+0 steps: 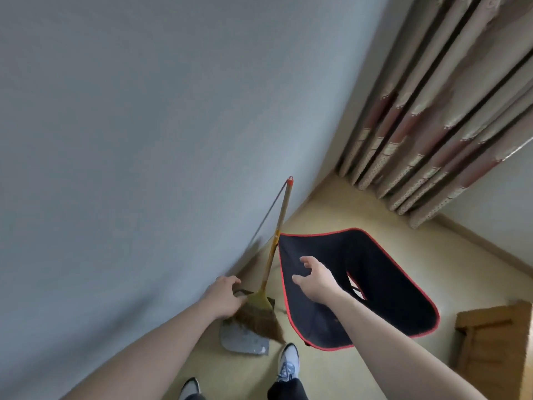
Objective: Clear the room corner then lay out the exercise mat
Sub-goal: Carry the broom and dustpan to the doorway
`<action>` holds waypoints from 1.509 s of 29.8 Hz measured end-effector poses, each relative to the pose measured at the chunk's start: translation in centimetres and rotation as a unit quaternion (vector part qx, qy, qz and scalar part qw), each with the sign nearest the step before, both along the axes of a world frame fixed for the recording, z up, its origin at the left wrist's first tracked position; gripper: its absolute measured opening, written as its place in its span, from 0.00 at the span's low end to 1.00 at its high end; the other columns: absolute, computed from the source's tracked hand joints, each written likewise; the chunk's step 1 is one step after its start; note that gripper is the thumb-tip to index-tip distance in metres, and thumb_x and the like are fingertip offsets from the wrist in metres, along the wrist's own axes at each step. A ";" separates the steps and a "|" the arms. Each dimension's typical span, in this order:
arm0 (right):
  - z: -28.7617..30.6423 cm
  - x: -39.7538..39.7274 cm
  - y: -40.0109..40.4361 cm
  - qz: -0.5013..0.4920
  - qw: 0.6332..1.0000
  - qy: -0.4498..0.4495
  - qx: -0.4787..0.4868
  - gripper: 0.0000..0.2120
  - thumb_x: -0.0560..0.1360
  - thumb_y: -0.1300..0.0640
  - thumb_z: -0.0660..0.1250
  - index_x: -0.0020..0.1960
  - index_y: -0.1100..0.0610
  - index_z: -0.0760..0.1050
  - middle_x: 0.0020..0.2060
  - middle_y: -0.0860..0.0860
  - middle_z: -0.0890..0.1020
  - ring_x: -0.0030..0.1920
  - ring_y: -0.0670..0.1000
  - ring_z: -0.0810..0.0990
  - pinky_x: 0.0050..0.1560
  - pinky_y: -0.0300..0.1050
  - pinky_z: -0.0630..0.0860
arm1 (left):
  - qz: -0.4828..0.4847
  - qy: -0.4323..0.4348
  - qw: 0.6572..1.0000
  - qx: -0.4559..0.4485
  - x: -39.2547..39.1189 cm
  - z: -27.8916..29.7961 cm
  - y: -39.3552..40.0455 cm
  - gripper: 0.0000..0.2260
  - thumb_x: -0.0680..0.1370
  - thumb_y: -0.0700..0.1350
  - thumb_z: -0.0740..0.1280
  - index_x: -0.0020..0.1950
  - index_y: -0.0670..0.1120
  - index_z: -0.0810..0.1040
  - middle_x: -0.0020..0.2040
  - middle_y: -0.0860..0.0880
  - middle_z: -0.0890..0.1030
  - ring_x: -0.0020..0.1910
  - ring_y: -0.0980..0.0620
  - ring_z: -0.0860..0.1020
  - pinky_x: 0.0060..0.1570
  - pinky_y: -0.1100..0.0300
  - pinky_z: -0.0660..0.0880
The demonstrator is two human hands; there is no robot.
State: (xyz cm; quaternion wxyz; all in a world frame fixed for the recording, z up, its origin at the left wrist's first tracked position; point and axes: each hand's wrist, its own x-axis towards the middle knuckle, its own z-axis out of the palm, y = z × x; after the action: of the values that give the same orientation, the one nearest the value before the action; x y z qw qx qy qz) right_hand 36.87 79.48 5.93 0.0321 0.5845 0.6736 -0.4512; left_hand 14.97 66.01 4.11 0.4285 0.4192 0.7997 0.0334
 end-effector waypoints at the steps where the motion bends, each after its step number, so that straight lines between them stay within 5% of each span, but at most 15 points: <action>1: -0.5 -0.2 1.6 0.008 1.000 -0.002 -0.006 0.31 0.79 0.52 0.70 0.79 0.50 0.62 0.76 0.50 0.69 0.71 0.53 0.73 0.62 0.45 0.76 | 0.016 0.002 1.000 -0.008 0.3 -0.3 0.4 0.28 0.78 0.58 0.69 0.76 0.51 0.70 0.74 0.48 0.69 0.71 0.47 0.72 0.70 0.55 0.69; 6: -4.8 -2.0 9.8 0.053 0.998 -0.024 -0.037 0.34 0.79 0.54 0.68 0.81 0.52 0.58 0.76 0.52 0.68 0.66 0.53 0.75 0.58 0.45 0.76 | 0.069 0.010 0.995 -0.065 1.8 -4.0 2.2 0.25 0.75 0.56 0.69 0.71 0.52 0.74 0.70 0.49 0.73 0.65 0.48 0.77 0.64 0.55 0.74; 10: -8.9 -3.8 14.0 0.068 0.996 -0.033 -0.053 0.36 0.79 0.55 0.69 0.82 0.53 0.54 0.77 0.53 0.66 0.50 0.48 0.75 0.45 0.42 0.75 | 0.073 0.011 0.993 -0.097 1.6 -6.4 2.0 0.22 0.75 0.49 0.65 0.70 0.55 0.74 0.68 0.51 0.74 0.65 0.47 0.76 0.64 0.54 0.73; 13: -11.8 -5.2 17.2 0.069 0.995 -0.039 -0.058 0.39 0.79 0.56 0.69 0.82 0.55 0.51 0.77 0.55 0.66 0.51 0.50 0.75 0.42 0.42 0.73 | 0.095 0.007 0.992 -0.083 1.2 -7.1 3.0 0.19 0.73 0.46 0.61 0.62 0.60 0.78 0.63 0.56 0.79 0.62 0.51 0.78 0.62 0.54 0.75; 17: -14.8 -8.7 21.7 0.052 0.997 -0.041 -0.048 0.41 0.77 0.55 0.68 0.82 0.56 0.49 0.74 0.57 0.69 0.61 0.57 0.76 0.51 0.49 0.75 | 0.150 -0.006 0.987 -0.060 0.4 -8.3 5.2 0.17 0.67 0.42 0.59 0.44 0.64 0.76 0.51 0.61 0.81 0.51 0.53 0.79 0.53 0.54 0.79; 20: -16.7 -11.1 24.6 0.028 0.998 -0.032 -0.045 0.42 0.70 0.53 0.70 0.79 0.59 0.55 0.72 0.59 0.70 0.66 0.61 0.76 0.53 0.51 0.75 | 0.182 -0.019 0.982 -0.052 -0.5 -8.2 6.2 0.19 0.63 0.40 0.57 0.43 0.61 0.78 0.50 0.60 0.81 0.51 0.54 0.78 0.52 0.52 0.79; 25: -19.6 -15.0 28.8 -0.023 0.999 -0.002 -0.046 0.48 0.77 0.54 0.70 0.83 0.56 0.38 0.81 0.56 0.54 0.79 0.60 0.60 0.76 0.55 0.62 | 0.196 -0.024 0.979 -0.044 -2.1 -8.6 7.9 0.18 0.67 0.37 0.58 0.43 0.59 0.79 0.50 0.58 0.81 0.48 0.54 0.78 0.46 0.56 0.77; 28: -22.2 -16.6 30.9 -0.060 0.997 0.013 -0.041 0.50 0.77 0.52 0.70 0.83 0.56 0.36 0.82 0.55 0.52 0.80 0.60 0.58 0.78 0.57 0.60 | 0.196 -0.025 0.979 -0.043 -3.2 -8.1 8.7 0.18 0.70 0.34 0.59 0.44 0.57 0.80 0.42 0.57 0.77 0.35 0.57 0.72 0.31 0.63 0.66; 32: -25.8 -17.6 31.5 -0.088 0.994 0.023 -0.060 0.50 0.77 0.53 0.70 0.82 0.55 0.36 0.81 0.55 0.57 0.78 0.60 0.62 0.76 0.56 0.63 | 0.200 -0.020 0.978 -0.046 -4.9 -8.2 8.7 0.18 0.70 0.34 0.60 0.43 0.56 0.80 0.44 0.59 0.79 0.31 0.57 0.71 0.28 0.67 0.64; 40: -30.1 -18.9 32.4 -0.191 0.970 0.108 -0.107 0.40 0.75 0.53 0.73 0.80 0.51 0.56 0.71 0.52 0.73 0.69 0.57 0.74 0.71 0.55 0.71 | 0.200 -0.022 0.978 -0.048 -6.5 -10.4 8.3 0.18 0.68 0.35 0.62 0.44 0.59 0.80 0.40 0.61 0.80 0.29 0.55 0.72 0.32 0.58 0.71; 45: -30.6 -18.0 30.6 -0.201 0.955 0.176 -0.127 0.10 0.76 0.50 0.71 0.56 0.50 0.78 0.49 0.46 0.82 0.51 0.49 0.80 0.61 0.49 0.78 | 0.188 -0.030 0.980 -0.050 -5.9 -11.2 9.6 0.19 0.67 0.36 0.61 0.44 0.61 0.78 0.43 0.51 0.83 0.32 0.52 0.74 0.33 0.56 0.71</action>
State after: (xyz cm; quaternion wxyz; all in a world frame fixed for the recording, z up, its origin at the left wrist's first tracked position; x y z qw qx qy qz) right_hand 18.88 110.05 -24.70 -0.1041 0.6105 0.4740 -0.6259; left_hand 9.08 75.64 -7.11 0.4589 0.2383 0.8515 0.0864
